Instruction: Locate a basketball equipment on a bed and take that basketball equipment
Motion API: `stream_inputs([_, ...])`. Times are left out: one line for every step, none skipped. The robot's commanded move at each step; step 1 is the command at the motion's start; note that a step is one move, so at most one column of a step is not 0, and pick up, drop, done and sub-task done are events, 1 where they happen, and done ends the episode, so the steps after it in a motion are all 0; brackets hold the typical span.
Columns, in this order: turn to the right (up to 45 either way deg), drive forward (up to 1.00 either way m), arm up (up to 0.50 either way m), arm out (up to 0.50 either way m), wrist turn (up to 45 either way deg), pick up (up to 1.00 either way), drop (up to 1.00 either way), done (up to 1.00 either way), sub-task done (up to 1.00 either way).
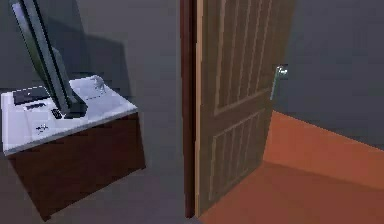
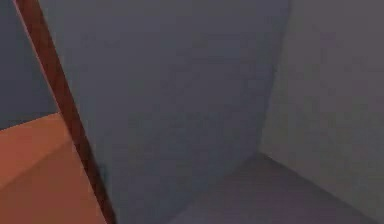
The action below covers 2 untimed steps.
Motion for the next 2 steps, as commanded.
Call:
stream_inputs([0.0,0.35,0.00,0.00,0.0,0.00,0.00,0.00,0.00])
stream_inputs([45.0,0.00,0.00,0.00,0.0,0.00,0.00,0.00,0.00])
